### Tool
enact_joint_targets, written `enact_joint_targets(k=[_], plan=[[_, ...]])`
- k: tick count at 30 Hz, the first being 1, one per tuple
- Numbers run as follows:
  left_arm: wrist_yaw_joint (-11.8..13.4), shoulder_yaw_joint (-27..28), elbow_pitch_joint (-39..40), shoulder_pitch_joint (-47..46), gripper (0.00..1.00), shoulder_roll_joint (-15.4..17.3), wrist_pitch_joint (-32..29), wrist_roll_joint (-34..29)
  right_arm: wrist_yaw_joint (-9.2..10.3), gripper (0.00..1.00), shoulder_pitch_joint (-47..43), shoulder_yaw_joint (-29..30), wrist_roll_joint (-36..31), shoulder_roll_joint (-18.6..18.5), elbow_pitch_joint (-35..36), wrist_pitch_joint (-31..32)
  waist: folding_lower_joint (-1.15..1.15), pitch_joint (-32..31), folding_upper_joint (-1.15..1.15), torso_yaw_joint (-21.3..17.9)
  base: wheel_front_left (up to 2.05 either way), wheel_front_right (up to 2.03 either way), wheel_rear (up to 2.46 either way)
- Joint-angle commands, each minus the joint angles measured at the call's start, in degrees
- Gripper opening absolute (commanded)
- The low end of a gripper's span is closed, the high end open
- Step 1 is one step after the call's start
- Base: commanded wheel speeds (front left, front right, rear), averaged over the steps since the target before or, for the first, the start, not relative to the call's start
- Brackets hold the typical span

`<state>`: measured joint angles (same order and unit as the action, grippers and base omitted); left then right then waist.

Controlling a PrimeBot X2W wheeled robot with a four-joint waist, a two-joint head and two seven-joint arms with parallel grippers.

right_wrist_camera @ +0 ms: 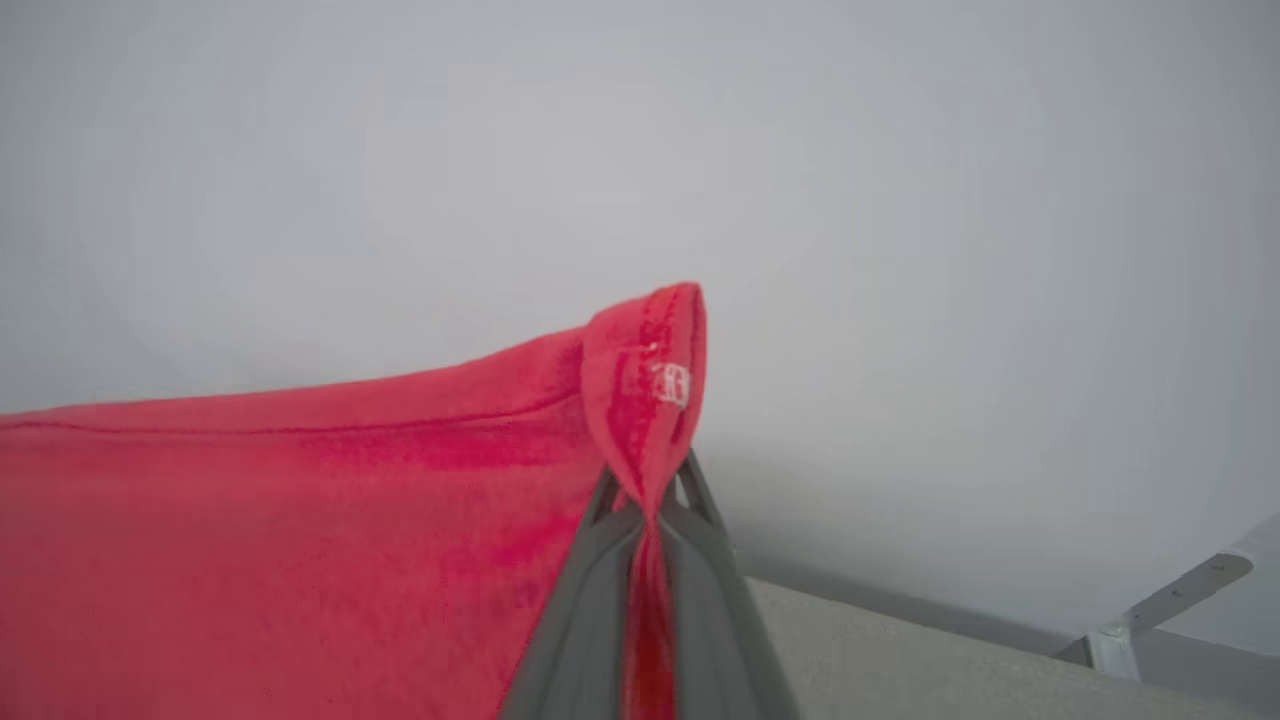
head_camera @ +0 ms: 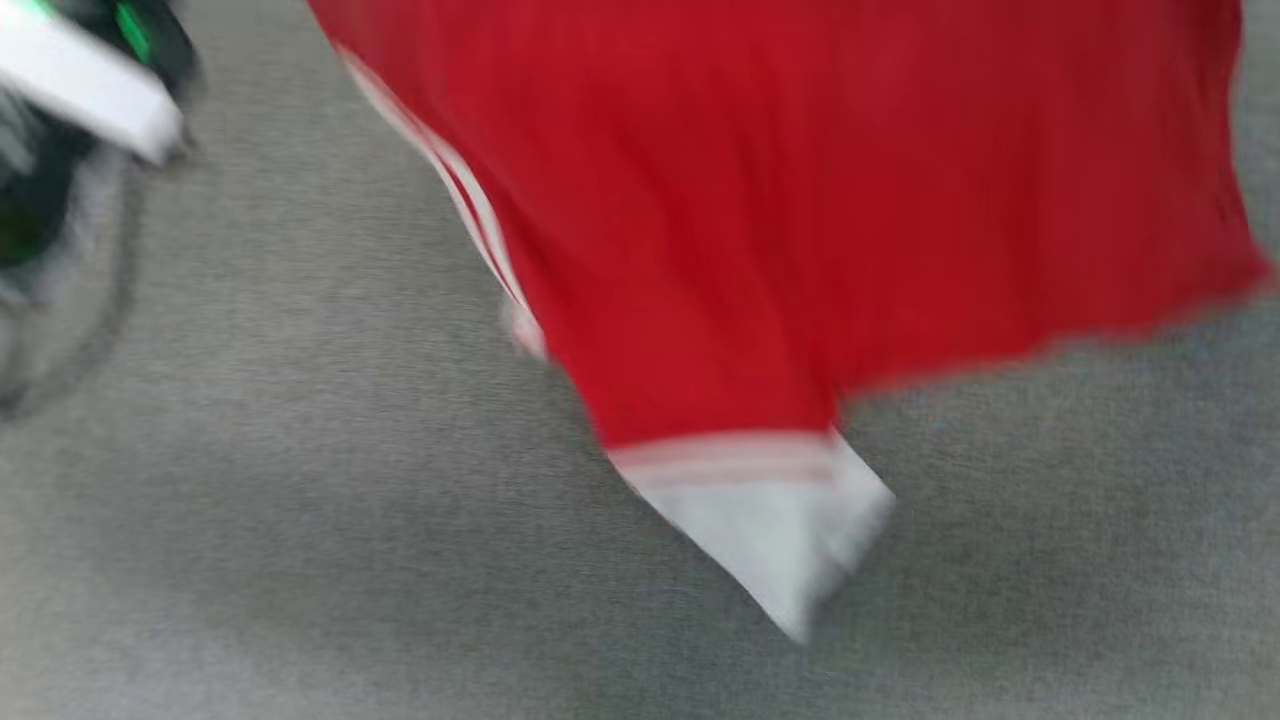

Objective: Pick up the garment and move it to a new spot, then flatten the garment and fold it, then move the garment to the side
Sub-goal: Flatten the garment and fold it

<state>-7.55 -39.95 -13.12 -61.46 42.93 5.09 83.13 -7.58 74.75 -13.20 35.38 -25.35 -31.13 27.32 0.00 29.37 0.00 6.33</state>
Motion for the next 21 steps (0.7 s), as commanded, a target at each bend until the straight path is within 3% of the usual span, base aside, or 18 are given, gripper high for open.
enact_joint_targets(k=[1, 5, 13, 17, 21], plan=[[0.1, 1.5, -2.1, -4.8, 0.0, -0.4, -1.2, 1.6, 0.16, 0.0, 3.2, 1.3, -1.0, 0.4, -1.4, -1.3, 0.0, 2.4, 0.0, -2.0, 0.0, 0.0, 0.0], [0.1, 3.6, -7.7, -13.6, 0.0, -0.9, -2.2, 1.2, 0.17, 0.0, 8.6, 3.1, -2.1, 1.7, -3.6, -4.3, 0.0, 4.1, 0.0, -3.3, 0.0, 0.0, 0.0], [0.2, 7.5, -18.8, -34.4, 0.0, -3.7, 1.1, -0.8, 0.27, 0.0, 20.6, 9.3, -8.0, 4.3, -11.0, -16.6, 0.0, 6.4, 0.0, -6.1, 0.0, 0.0, 0.0], [0.1, 5.8, -19.1, -37.6, 0.0, -5.1, -0.5, -0.3, 0.26, 0.0, 21.7, 9.1, -9.2, 5.0, -14.4, -18.2, 0.0, 6.5, 0.0, -6.4, 0.0, 0.0, 0.0], [0.1, 4.1, -16.1, -31.9, 0.0, -4.8, -1.3, 2.0, 0.24, 0.0, 17.7, 7.0, -8.1, 5.1, -16.4, -17.8, 0.0, 6.4, 0.0, -6.0, 0.0, 0.0, 0.0]])
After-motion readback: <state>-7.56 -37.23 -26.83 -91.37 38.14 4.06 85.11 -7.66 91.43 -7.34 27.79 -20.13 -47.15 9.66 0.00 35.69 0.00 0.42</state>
